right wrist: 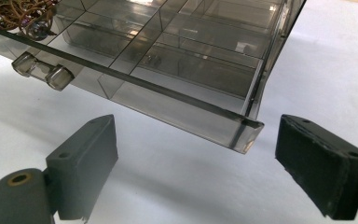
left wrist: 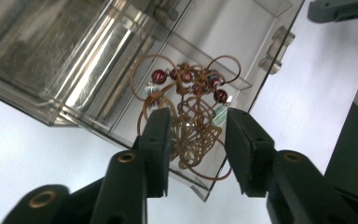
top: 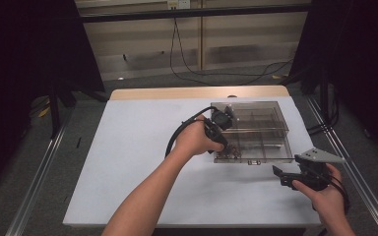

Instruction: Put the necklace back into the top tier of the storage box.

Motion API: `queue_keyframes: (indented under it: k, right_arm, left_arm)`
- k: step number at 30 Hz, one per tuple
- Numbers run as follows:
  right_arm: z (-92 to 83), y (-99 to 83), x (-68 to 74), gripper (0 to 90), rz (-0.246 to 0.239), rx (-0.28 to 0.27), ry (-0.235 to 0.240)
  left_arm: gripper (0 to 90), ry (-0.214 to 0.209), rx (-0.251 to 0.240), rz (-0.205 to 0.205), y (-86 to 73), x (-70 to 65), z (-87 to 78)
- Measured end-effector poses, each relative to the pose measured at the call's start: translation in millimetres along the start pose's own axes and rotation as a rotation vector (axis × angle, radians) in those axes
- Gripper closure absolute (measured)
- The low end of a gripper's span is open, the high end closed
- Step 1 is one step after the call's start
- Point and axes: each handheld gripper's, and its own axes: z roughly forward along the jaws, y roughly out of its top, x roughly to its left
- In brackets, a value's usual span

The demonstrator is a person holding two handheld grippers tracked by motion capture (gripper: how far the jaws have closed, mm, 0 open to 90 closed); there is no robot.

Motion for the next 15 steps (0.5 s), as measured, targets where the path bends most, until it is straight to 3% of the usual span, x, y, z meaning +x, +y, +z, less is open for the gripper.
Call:
queue_keyframes:
  k: [4, 6, 9, 15]
  right_arm:
    - [0.0, -0.3, -0.5, 12.4, 0.002, 0.001, -0.001]
    - [0.2, -0.4, -0.6, 12.4, 0.003, 0.002, 0.000]
    - [0.0, -0.2, -0.6, 12.4, 0.001, 0.000, 0.001]
    - [-0.5, -0.4, -0.8, 12.4, 0.003, -0.001, 0.001]
  left_arm:
    - [69.2, -0.004, 0.012, -0.009, -0.5, -1.7, 4.1]
    - [76.9, -0.020, 0.029, -0.014, 0.4, -2.0, 6.0]
    - [87.5, -0.003, 0.040, -0.006, 2.2, -1.6, 8.7]
    - [90.0, 0.046, 0.023, -0.012, 4.6, 2.4, 12.5]
